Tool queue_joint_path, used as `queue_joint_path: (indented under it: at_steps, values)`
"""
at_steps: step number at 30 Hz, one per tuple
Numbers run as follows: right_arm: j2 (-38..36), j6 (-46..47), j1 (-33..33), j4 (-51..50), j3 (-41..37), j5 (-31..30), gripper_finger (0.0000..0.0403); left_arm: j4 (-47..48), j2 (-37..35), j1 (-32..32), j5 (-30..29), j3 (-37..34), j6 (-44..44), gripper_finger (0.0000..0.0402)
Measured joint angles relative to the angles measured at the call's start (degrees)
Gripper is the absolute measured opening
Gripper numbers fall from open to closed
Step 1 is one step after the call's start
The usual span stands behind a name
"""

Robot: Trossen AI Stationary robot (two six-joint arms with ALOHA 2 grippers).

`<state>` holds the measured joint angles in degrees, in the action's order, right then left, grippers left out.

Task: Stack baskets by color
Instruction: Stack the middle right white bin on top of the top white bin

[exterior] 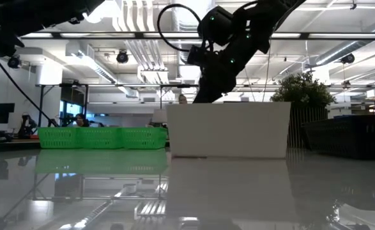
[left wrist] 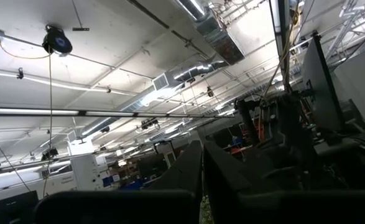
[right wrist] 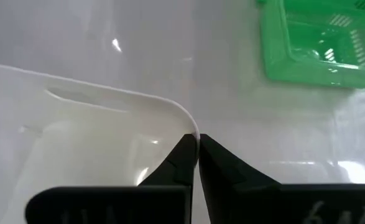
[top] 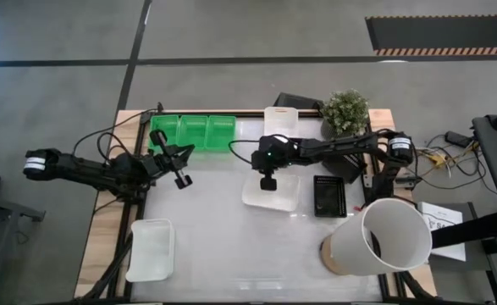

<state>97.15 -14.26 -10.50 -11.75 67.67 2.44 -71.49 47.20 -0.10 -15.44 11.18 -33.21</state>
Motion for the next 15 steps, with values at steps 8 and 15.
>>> queue_joint_path:
  at_steps: [8, 15]
  values:
    - [0.10, 0.24, 0.06, -0.02, 0.01, 0.24, 0.0018, 0.01, 0.01, 0.01, 0.00, 0.00, 0.00, 0.0000]
    - [0.10, 1.37, 0.00, 0.06, 0.01, -2.55, 0.0072, 0.01, 0.02, 0.00, -0.02, 0.02, 0.00, 0.0000]
